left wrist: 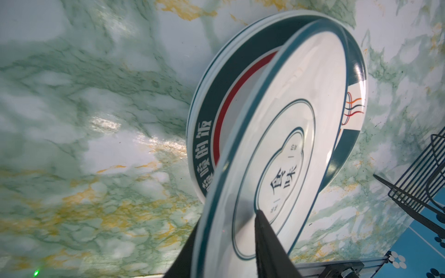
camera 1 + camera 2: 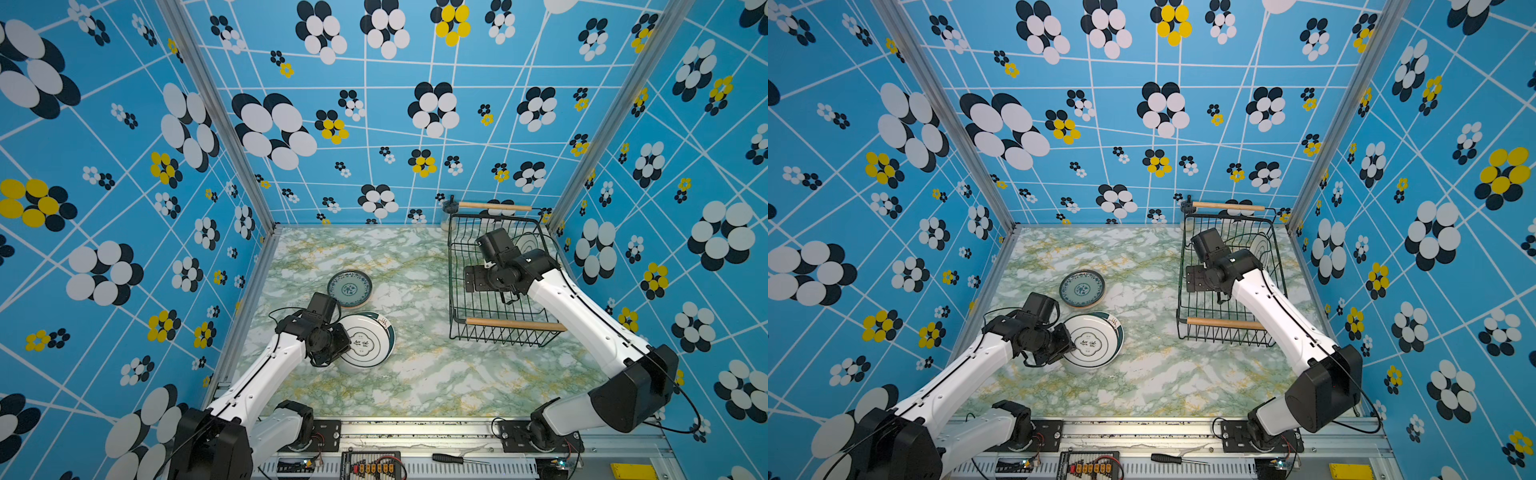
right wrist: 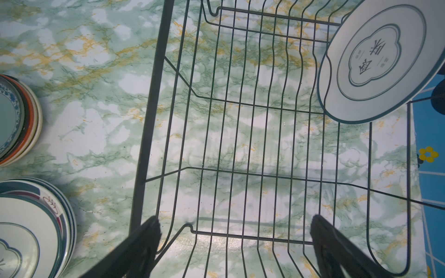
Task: Unload the plates from the dish rack
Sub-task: Place the plate among the plates.
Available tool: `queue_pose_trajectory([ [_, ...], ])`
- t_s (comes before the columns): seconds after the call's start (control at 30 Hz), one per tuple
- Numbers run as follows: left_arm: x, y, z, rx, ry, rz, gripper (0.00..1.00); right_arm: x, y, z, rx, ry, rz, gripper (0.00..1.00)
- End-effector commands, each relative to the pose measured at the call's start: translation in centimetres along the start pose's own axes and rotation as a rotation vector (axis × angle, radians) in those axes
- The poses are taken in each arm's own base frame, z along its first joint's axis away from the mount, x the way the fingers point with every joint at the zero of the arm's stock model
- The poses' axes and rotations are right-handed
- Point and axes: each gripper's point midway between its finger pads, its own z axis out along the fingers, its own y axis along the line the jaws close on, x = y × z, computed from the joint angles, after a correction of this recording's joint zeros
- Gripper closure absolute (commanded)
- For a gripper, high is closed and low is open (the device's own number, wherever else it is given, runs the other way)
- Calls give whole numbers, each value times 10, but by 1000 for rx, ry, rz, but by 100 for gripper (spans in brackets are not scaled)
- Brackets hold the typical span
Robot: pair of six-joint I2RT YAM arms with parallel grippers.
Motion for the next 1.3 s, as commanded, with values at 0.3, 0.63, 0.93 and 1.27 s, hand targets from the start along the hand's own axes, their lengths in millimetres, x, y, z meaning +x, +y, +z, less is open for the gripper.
queue_pose_trajectory([
  [0.3, -5, -3, 12, -26, 21, 56, 58, 1, -2, -2, -9, -6, -2, 1],
  [0.63, -10, -9, 19, -26, 44, 77, 45, -2, -4, -5, -9, -12, -1, 1],
  [0.93, -12, -4, 19, -90, 65, 99, 35, -2, -3, -4, -12, -13, -2, 1],
  [1.27, -14, -7, 20, -125, 93, 149, 23, -2, -5, 3, -10, -2, 7, 1],
])
